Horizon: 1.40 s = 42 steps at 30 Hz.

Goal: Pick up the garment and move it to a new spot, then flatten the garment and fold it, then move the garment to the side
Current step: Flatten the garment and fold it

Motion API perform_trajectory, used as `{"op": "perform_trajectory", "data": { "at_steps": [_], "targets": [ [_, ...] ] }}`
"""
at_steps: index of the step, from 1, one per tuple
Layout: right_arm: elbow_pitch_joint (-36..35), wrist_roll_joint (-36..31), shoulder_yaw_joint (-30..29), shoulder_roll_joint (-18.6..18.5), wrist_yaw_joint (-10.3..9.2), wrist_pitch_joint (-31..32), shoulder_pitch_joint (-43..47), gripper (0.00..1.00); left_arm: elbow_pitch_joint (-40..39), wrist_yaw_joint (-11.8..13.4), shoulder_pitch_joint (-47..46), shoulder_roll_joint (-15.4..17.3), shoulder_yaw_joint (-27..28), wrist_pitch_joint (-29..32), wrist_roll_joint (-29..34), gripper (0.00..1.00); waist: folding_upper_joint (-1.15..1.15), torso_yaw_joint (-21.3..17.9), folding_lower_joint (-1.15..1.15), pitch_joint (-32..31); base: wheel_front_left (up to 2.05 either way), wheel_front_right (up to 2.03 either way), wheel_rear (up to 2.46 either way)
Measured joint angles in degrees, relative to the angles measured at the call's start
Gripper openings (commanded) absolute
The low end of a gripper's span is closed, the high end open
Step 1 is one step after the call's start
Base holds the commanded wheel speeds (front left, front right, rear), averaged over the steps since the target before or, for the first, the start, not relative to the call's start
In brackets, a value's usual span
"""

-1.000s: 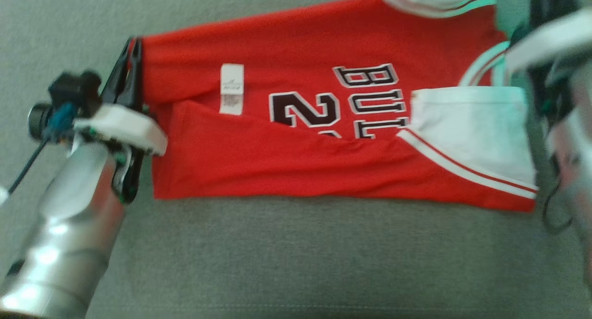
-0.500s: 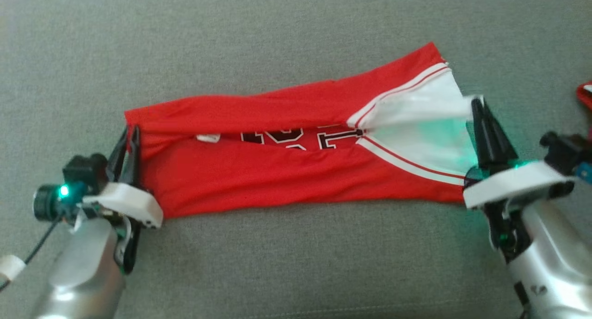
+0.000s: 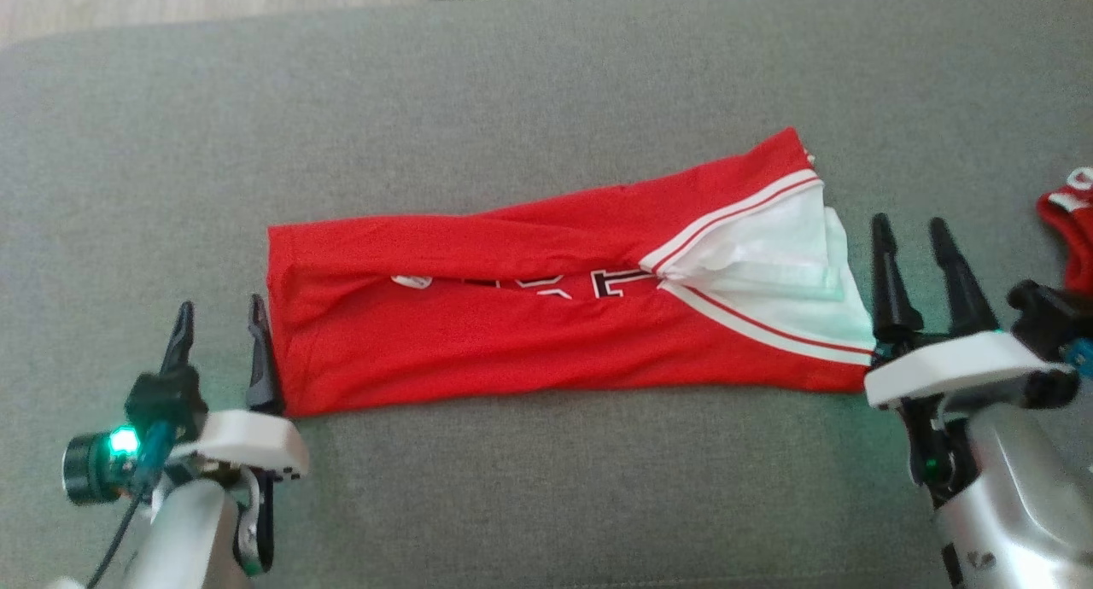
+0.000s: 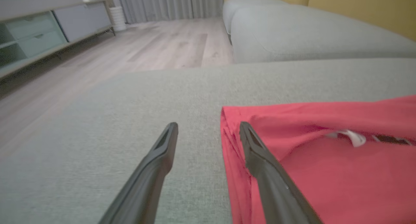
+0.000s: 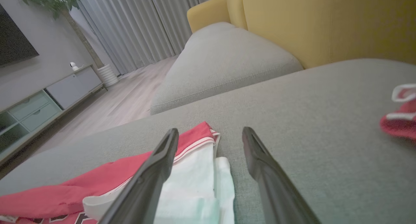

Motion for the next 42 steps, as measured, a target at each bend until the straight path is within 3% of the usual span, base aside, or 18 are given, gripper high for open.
{"op": "perform_trajectory", "data": {
  "at_steps": [4, 8, 17, 26, 34, 42],
  "targets": [
    [-3.57, -9.26, -6.95, 3.57, 0.0, -0.12, 3.46, 1.0, -7.43, 1.71, 5.17, -2.72, 5.19, 0.0, 3.05, 1.0, 0.0, 0.33, 0.0, -2.31, 0.0, 0.0, 0.0],
    [-4.37, -14.8, -8.72, 6.3, 0.0, -0.16, 7.79, 1.0, -11.06, 1.56, 10.45, -5.71, 7.72, 0.0, 6.02, 1.0, 0.0, 0.68, -0.01, -4.84, 0.0, 0.0, 0.0],
    [-4.12, -16.23, -11.09, 8.14, 0.0, -0.16, 14.55, 1.0, -14.26, -1.58, 18.73, -8.89, 8.61, 0.0, 10.14, 1.0, 0.0, 1.81, -0.01, -10.3, 0.0, 0.0, 0.0],
    [-1.67, -15.3, -9.66, 8.39, 0.0, -0.16, 14.37, 1.0, -14.8, -3.14, 20.68, -9.8, 9.15, 0.0, 11.02, 1.0, 0.0, 2.62, 0.0, -10.39, 0.0, 0.0, 0.0],
    [7.77, -16.7, -12.11, 8.4, 0.0, -0.14, 4.32, 1.0, -14.17, -3.96, 18.84, -9.94, 7.46, 0.01, 9.91, 1.0, 0.0, 4.09, 0.01, -6.0, 0.0, 0.0, 0.0],
    [20.34, -19.57, -18.39, 8.31, 0.0, 2.38, -5.25, 1.0, -13.15, -3.34, 15.66, -10.03, 5.26, 0.0, 6.69, 1.0, 0.0, 7.0, 0.02, -1.83, 0.0, 0.0, 0.0]
  ]
}}
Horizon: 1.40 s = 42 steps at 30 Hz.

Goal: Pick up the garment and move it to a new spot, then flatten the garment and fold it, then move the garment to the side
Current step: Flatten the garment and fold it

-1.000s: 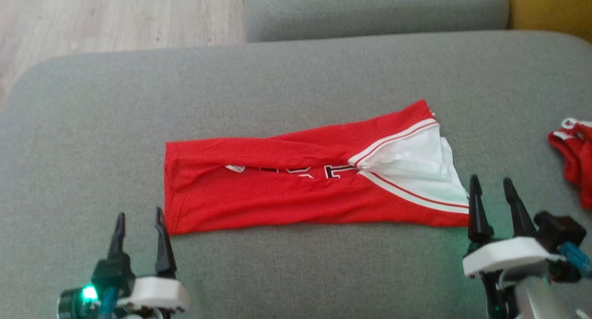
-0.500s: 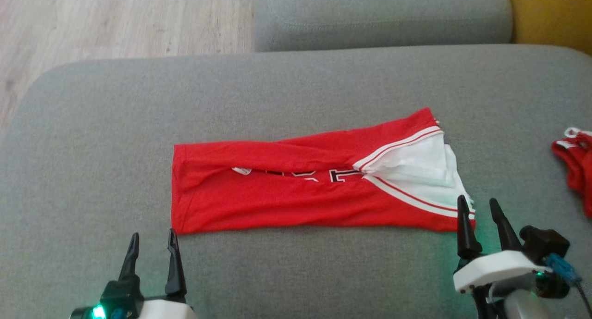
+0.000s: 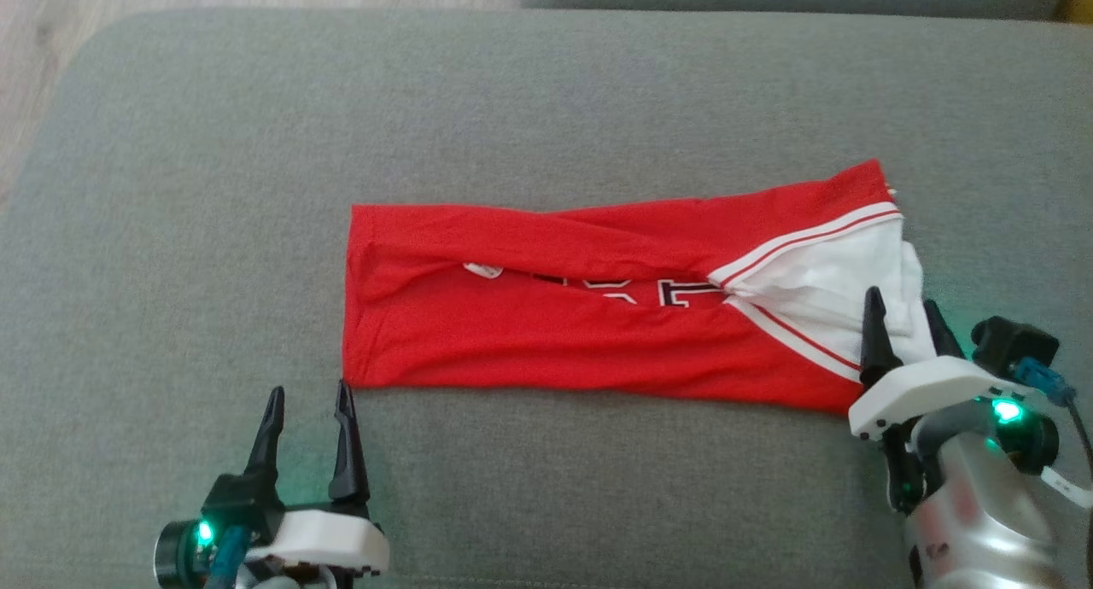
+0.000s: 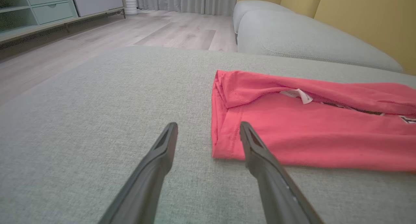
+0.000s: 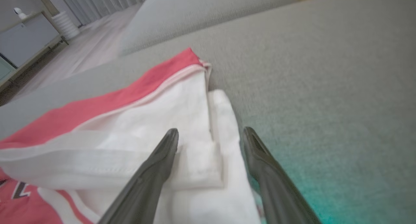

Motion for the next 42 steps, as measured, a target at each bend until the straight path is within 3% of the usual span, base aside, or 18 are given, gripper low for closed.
{"op": "perform_trajectory", "data": {
  "at_steps": [6, 13, 14, 16, 17, 23, 28, 32, 38, 42],
  "targets": [
    [4.71, 0.27, -0.27, -0.51, 0.0, -1.11, -2.93, 1.0, -0.11, 0.55, -1.12, -0.01, -0.38, 0.0, -0.31, 1.0, 0.0, 1.49, -0.01, 1.9, 0.0, 0.0, 0.0],
    [6.24, 8.12, 7.69, -1.6, -0.01, -1.81, -4.63, 1.0, -0.12, 0.55, -1.24, -0.03, -0.7, 0.0, -0.45, 1.0, 0.0, 1.59, -0.01, 2.6, 0.0, 0.0, 0.0],
    [6.42, 9.24, 8.71, -1.69, -0.01, -1.67, -4.8, 0.94, -0.11, 0.55, -1.33, -0.03, -0.88, 0.0, -0.79, 1.0, 0.0, 1.59, -0.01, 2.59, 0.0, 0.0, 0.0],
    [6.7, 10.42, 10.39, -1.89, -0.01, -0.78, -5.3, 0.22, -0.02, 0.55, -1.55, -0.04, -1.21, 0.01, -0.91, 1.0, 0.0, 1.59, -0.01, 2.56, 0.0, 0.0, 0.0],
    [6.77, 10.78, 10.98, -1.9, -0.01, -0.73, -5.34, 0.0, 0.02, 0.55, -1.77, -0.04, -1.36, 0.01, -1.05, 1.0, 0.0, 1.59, -0.01, 2.5, 0.0, 0.0, 0.0],
    [7.01, 12.35, 11.67, -3.16, -0.01, -1.82, -5.25, 0.0, 0.3, 0.56, -1.92, -0.04, -2.23, 0.01, -1.56, 1.0, 0.0, 1.3, -0.01, 2.04, 0.0, 0.0, 0.0],
    [6.41, 12.32, 8.55, -8.06, -0.01, -1.99, -4.27, 0.0, 0.69, 0.46, -1.76, -0.04, -2.36, 0.0, -1.91, 1.0, 0.0, 0.59, -0.01, 1.37, 0.0, 0.0, 0.0],
    [-0.42, 11.59, 8.25, -10.16, -0.01, -2.38, -2.59, 0.0, 0.9, 0.45, -1.7, -0.05, -2.71, 0.01, -2.53, 1.0, 0.0, -0.01, -0.01, 0.79, 0.0, 0.0, 0.0],
    [-12.39, 14.56, 19.24, -5.41, -0.01, -2.4, -1.75, 0.0, 1.99, -0.07, -1.7, -0.07, -5.01, 0.01, -3.21, 1.0, 0.0, 0.81, -0.01, -0.14, 0.0, 0.0, 0.0],
    [-15.29, 17.69, 26.4, -4.02, -0.01, -2.21, -0.4, 0.0, 2.49, -0.36, -1.74, -0.09, -7.05, 0.01, -3.37, 1.0, 0.0, 3.11, -0.02, -0.43, 0.0, 0.0, 0.0]
  ]
}}
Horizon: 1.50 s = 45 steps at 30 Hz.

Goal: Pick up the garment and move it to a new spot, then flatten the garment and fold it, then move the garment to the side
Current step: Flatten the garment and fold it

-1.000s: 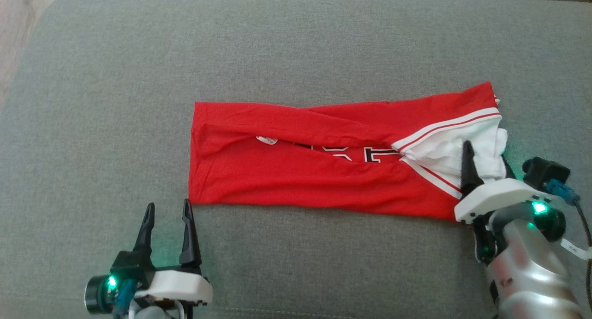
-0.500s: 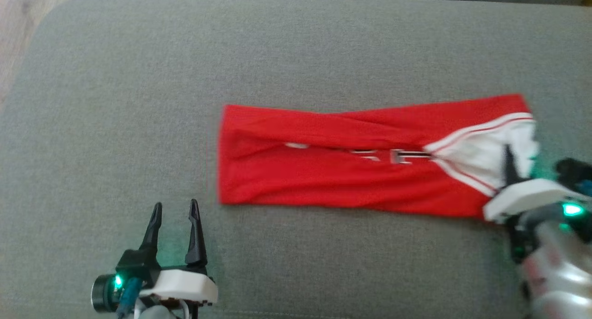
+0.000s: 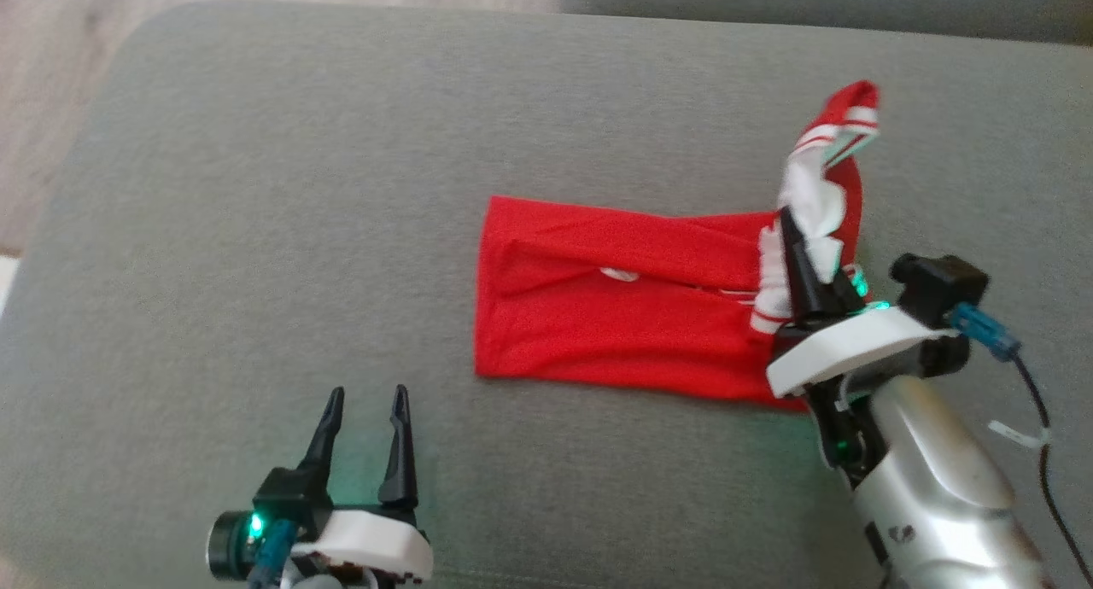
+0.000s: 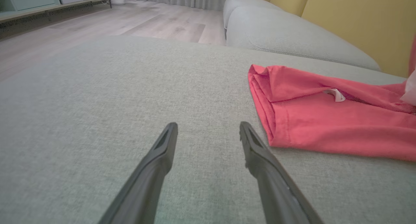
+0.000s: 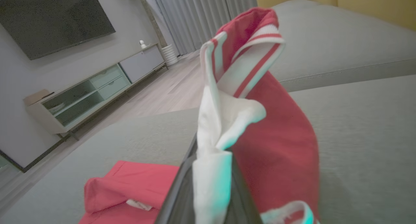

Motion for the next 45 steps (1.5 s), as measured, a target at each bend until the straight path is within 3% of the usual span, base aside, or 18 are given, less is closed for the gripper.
{"op": "perform_trajectory", "data": {
  "at_steps": [13, 18, 19, 20, 21, 28, 38, 45],
  "targets": [
    [5.27, 2.97, 4.87, 1.03, 0.0, 1.0, -1.72, 0.0, -0.76, 0.33, 0.06, 0.02, -3.94, 0.0, -1.08, 1.0, 0.0, 14.02, 0.0, 0.14, 0.0, 0.0, 0.0],
    [7.28, 3.04, 5.47, 1.67, 0.0, 0.93, -3.25, 0.0, -1.81, 0.4, 0.06, 0.01, -5.13, 0.0, -1.12, 1.0, 0.0, 17.67, 0.0, 0.34, 0.0, 0.0, 0.0],
    [7.67, 3.32, 5.53, 1.97, 0.0, 0.92, -3.52, 0.41, -1.96, 0.41, 0.05, 0.02, -5.23, 0.0, -1.12, 1.0, 0.0, 18.23, 0.0, 0.37, 0.0, 0.0, 0.0],
    [7.95, 3.75, 5.67, 2.26, 0.0, 0.9, -3.73, 0.94, -1.98, 0.54, 0.05, 0.02, -5.25, 0.0, -1.13, 1.0, 0.0, 18.61, 0.0, 0.39, 0.0, 0.0, 0.0],
    [8.05, 4.1, 5.92, 2.43, 0.0, 0.85, -3.86, 1.0, -1.99, 0.66, 0.07, 0.03, -5.3, 0.0, -1.13, 1.0, 0.0, 18.62, 0.0, 0.4, 0.0, 0.0, 0.0],
    [7.06, 4.71, 5.45, 2.72, 0.0, -0.18, -3.94, 1.0, -2.07, 0.85, 0.04, 0.03, -4.82, 0.0, -0.93, 1.0, 0.0, 14.29, 0.0, 0.06, 0.0, 0.0, 0.0],
    [-1.12, -9.39, -13.89, 2.59, 0.0, -0.27, 3.86, 1.0, -1.93, 0.76, -1.4, 0.03, -2.19, 0.0, 1.87, 1.0, 0.0, 2.54, 0.0, -1.46, 0.0, 0.0, 0.0],
    [-4.12, -14.11, -18.39, 3.25, 0.0, -0.27, 9.42, 1.0, -1.41, 0.75, -1.64, 0.01, 1.55, -0.01, 4.26, 1.0, 0.0, -3.9, 0.0, -3.45, 0.0, 0.0, 0.0]
  ]
}}
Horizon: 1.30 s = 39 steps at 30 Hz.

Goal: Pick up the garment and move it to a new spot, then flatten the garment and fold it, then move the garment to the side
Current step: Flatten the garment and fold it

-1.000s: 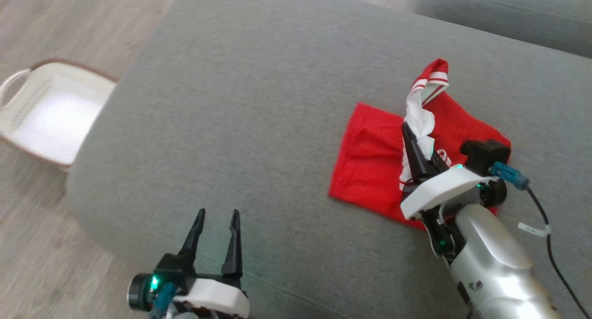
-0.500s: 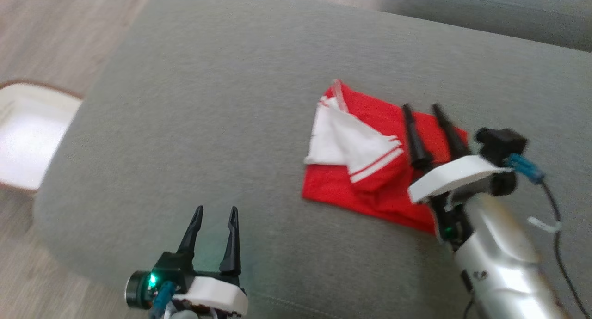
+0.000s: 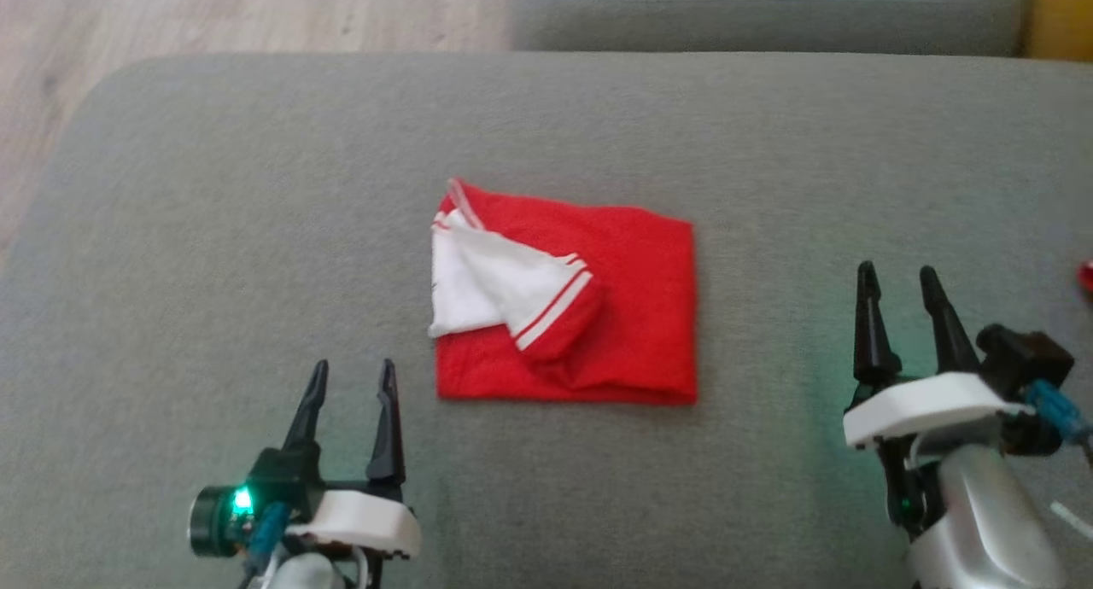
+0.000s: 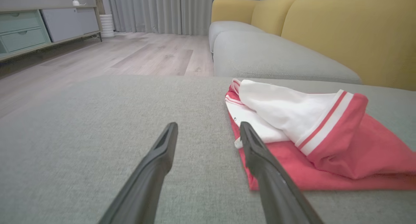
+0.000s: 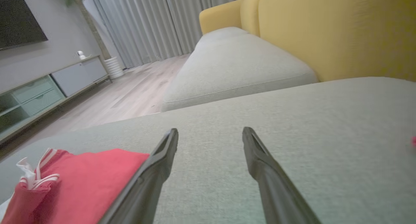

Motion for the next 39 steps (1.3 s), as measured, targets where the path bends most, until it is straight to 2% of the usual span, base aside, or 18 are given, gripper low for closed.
{"op": "perform_trajectory", "data": {
  "at_steps": [8, 22, 24, 28, 33, 39],
  "targets": [
    [0.0, -1.03, 1.58, 0.45, 0.0, 0.0, 6.41, 1.0, -0.03, 0.04, 5.1, 0.0, 2.87, 0.01, 0.0, 1.0, 0.0, -3.23, 0.0, -3.51, 0.0, 0.0, 0.0],
    [0.67, -0.04, 3.69, 0.75, 0.0, 0.0, 7.55, 1.0, -0.15, 0.0, 6.2, 0.02, 1.91, 0.01, -0.11, 1.0, 0.0, -1.11, 0.0, -3.88, 0.0, 0.0, 0.0],
    [1.45, 0.58, 5.26, 0.74, 0.0, 0.0, 7.0, 0.0, -0.16, -0.33, 6.18, 0.02, 0.92, 0.01, -0.13, 1.0, 0.0, -0.36, 0.0, -3.65, 0.0, 0.0, 0.0],
    [3.86, 1.42, 9.2, 0.77, 0.0, 0.0, 4.41, 0.0, -0.01, -0.48, 6.16, 0.04, -0.79, 0.01, -1.11, 1.0, 0.0, 1.95, 0.0, -3.18, 0.0, 0.0, 0.0],
    [7.17, 1.44, 11.2, 0.74, 0.0, 0.0, -0.33, 0.0, -0.01, -0.49, 6.0, 0.07, -2.7, 0.01, -1.22, 1.0, 0.0, 5.19, 0.0, -2.75, 0.0, 0.0, 0.0],
    [16.75, 1.04, 12.33, 0.7, 0.0, 0.18, -6.65, 0.0, -0.56, -0.77, 4.76, 0.05, -4.58, 0.01, -1.3, 1.0, 0.0, 10.95, 0.0, -1.84, 0.0, 0.0, 0.0]
  ]
}}
